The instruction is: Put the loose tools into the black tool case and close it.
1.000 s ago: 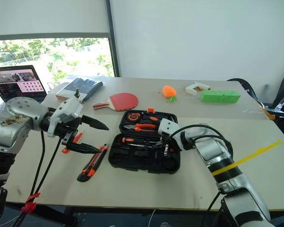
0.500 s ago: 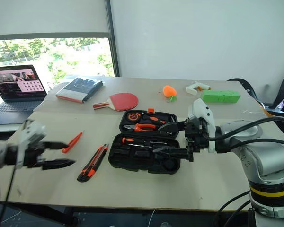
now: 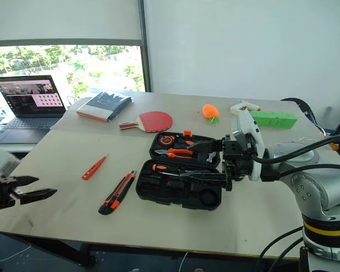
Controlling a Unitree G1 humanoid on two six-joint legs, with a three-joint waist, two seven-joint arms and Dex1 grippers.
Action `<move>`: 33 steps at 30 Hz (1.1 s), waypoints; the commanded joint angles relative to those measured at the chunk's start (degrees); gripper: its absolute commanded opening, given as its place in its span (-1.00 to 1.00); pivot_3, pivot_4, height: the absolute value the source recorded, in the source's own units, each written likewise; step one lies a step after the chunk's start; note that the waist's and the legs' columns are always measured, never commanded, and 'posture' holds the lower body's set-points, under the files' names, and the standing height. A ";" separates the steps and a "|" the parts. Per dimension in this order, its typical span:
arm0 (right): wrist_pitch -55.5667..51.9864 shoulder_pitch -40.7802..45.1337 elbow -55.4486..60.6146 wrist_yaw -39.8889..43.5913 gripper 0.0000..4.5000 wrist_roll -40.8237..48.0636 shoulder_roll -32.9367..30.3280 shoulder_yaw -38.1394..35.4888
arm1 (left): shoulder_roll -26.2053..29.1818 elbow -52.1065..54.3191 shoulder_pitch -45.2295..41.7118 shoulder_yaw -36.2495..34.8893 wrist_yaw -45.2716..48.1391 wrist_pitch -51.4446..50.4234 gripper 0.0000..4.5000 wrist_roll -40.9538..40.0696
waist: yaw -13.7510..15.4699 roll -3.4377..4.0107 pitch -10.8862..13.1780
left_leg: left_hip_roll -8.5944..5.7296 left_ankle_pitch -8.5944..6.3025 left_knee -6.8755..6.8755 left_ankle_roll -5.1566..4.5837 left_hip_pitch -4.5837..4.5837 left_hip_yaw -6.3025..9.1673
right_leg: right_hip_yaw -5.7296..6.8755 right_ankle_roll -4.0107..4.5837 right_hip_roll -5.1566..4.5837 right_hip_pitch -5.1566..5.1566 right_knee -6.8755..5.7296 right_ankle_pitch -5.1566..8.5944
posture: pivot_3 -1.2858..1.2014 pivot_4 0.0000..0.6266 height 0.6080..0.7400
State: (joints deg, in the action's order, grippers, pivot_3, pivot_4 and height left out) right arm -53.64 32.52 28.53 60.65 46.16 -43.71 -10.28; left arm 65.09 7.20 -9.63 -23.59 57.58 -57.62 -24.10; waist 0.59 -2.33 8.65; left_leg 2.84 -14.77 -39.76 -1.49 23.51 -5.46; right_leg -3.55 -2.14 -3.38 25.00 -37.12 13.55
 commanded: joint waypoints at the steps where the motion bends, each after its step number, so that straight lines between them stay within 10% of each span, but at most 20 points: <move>1: 1.39 -1.70 4.62 -3.80 0.99 2.57 0.52 -2.00 | 1.88 -8.69 -14.67 14.34 -0.04 -3.89 1.00 3.15 | 0.01 0.00 0.00 | -0.03 0.00 0.02 0.00 0.00 -0.03 | -0.01 0.00 0.01 0.01 -0.04 0.00 | 0.03 -0.52 0.94; 11: 1.77 -11.35 15.50 -16.39 0.99 8.15 3.84 -3.83 | -11.64 -50.92 -53.40 45.98 6.83 6.68 1.00 23.99 | 0.00 -0.09 0.02 | -0.07 0.01 -0.10 -0.02 0.32 -0.02 | -0.02 -0.04 0.14 0.12 0.03 0.01 | 0.03 -0.52 0.94; 29: 4.08 -14.60 18.49 -26.10 0.99 13.42 2.20 -3.98 | -25.30 -77.75 -63.98 49.96 13.36 21.25 1.00 37.62 | -0.51 -0.22 0.03 | -0.09 0.00 -0.24 -0.04 0.61 0.28 | 0.10 -0.11 0.08 0.21 0.06 0.00 | 0.03 -0.52 0.94; 33: 4.51 -13.70 17.81 -26.53 1.00 13.88 1.41 -3.56 | -26.39 -78.89 -64.03 50.02 15.22 21.38 0.34 39.77 | -0.53 -0.21 0.02 | -0.10 0.00 -0.24 -0.04 0.61 0.30 | 0.10 -0.12 0.08 0.20 0.06 0.00 | 0.03 -0.52 0.94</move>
State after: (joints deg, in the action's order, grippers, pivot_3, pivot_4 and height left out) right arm -51.08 17.64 45.62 34.53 58.96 -41.56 -12.77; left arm 39.27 -70.53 -73.51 26.04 70.78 -36.25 14.58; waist 0.06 -2.55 8.67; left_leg 2.74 -14.77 -40.00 -1.54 24.12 -5.15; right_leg -3.45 -2.26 -3.30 25.19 -37.06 13.54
